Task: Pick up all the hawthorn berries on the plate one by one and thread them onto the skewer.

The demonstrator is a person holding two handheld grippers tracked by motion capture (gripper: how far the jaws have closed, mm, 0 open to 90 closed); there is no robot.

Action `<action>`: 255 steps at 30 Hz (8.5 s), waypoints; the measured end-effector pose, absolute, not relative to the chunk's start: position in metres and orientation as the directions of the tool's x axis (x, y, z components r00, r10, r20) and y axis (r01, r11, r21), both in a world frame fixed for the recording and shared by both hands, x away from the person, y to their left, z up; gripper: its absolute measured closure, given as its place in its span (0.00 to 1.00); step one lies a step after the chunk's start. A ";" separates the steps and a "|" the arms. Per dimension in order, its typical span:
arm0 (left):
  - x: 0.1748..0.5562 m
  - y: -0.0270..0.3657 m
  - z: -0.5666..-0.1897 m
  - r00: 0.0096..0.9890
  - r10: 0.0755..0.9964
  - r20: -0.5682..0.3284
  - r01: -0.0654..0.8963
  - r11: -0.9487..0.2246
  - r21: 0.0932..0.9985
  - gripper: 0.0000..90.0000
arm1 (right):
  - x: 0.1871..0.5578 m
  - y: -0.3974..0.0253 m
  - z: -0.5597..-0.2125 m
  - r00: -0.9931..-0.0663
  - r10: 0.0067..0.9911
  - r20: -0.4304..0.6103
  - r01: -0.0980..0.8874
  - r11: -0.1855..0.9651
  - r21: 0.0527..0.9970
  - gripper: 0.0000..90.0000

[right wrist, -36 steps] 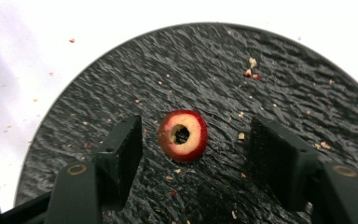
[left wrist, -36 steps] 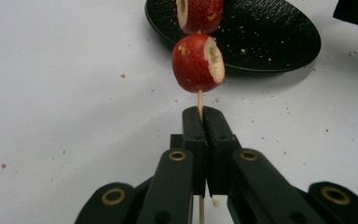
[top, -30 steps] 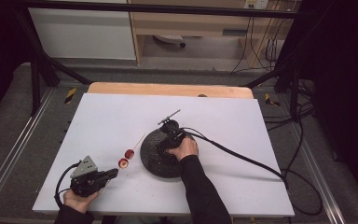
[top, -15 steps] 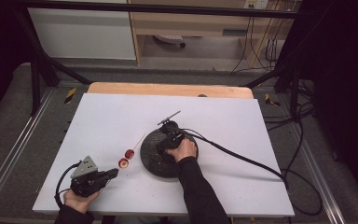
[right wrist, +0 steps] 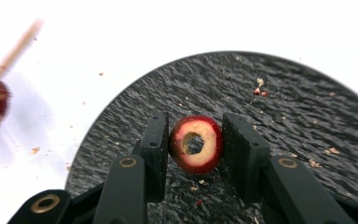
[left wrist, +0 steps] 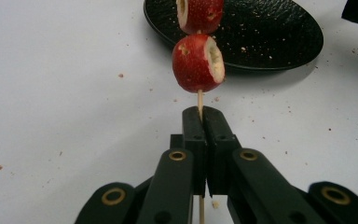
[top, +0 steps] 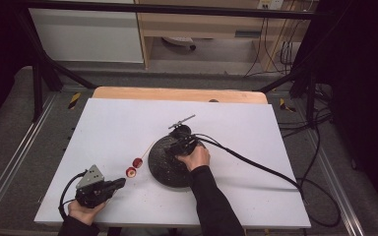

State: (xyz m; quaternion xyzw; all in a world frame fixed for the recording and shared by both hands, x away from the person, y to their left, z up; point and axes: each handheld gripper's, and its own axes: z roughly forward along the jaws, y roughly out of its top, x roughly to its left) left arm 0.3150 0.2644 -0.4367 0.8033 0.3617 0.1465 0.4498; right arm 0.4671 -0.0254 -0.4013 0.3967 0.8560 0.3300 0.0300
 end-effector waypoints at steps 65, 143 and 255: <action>0.324 0.182 -0.423 0.743 0.661 -0.106 0.416 -0.331 0.847 0.98 | 0.401 -0.140 -0.422 -0.499 0.575 0.649 0.461 -0.458 0.760 0.71; 0.331 0.124 -0.434 0.704 0.655 -0.273 0.482 -0.158 0.862 0.98 | 0.399 -0.131 -0.429 -0.514 0.494 0.701 0.313 -0.653 0.690 0.71; 0.338 0.137 -0.424 0.659 0.718 -0.224 0.440 -0.126 0.889 0.98 | 0.403 -0.149 -0.417 -0.489 0.685 0.541 0.497 -0.292 0.818 0.23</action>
